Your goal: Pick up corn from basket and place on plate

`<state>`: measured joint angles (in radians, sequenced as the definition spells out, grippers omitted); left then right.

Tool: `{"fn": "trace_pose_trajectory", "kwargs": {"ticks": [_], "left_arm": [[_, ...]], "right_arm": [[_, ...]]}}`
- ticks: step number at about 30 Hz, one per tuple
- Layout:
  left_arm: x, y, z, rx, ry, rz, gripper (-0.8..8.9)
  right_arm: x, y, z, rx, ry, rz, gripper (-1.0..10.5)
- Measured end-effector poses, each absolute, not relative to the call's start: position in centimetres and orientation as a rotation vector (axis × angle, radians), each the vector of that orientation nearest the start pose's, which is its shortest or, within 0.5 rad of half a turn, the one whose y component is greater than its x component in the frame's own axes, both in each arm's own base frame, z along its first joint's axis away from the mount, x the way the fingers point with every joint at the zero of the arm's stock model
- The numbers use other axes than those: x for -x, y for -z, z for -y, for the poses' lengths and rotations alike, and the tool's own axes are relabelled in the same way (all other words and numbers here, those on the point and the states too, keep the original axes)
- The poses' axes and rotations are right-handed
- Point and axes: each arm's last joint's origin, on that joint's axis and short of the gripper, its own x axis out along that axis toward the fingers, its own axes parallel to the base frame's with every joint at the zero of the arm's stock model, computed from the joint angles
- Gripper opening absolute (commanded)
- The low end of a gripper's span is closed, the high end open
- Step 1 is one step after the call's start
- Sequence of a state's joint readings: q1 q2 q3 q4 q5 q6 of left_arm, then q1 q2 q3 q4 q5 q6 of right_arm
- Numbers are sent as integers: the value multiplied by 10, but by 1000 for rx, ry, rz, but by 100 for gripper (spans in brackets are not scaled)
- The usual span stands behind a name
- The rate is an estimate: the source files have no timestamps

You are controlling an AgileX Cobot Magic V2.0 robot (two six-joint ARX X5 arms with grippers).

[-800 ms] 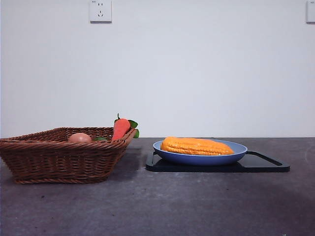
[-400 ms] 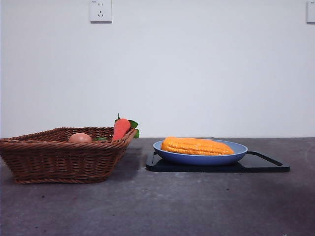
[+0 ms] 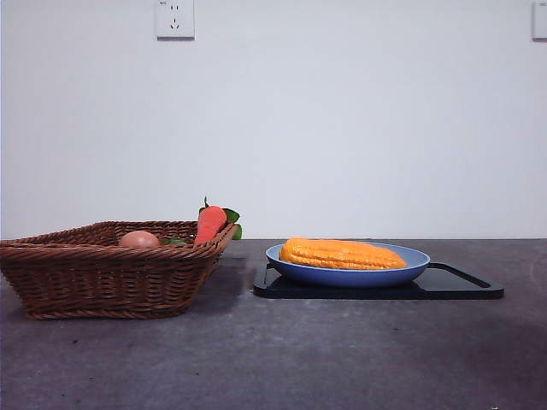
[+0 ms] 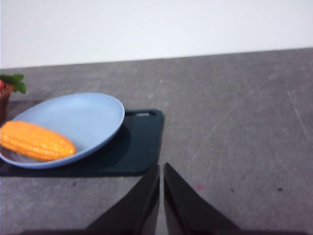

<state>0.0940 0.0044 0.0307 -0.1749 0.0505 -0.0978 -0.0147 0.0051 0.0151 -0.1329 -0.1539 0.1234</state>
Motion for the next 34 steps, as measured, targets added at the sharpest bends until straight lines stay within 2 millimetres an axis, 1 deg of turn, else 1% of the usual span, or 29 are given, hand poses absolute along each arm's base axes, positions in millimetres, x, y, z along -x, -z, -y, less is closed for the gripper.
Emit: {"fn": "trace_pose_trajectory", "kwargs": {"ticks": [4,34], "left_arm": [[-95,-157,-7,108,-51,-146,8],[-95,-157,-7,108,-51,-146,8]], "right_arm": [[-96,-153,-3,-135,-129,-157,2],[-96,-153,-3,-120,-131,-155,2]]}}
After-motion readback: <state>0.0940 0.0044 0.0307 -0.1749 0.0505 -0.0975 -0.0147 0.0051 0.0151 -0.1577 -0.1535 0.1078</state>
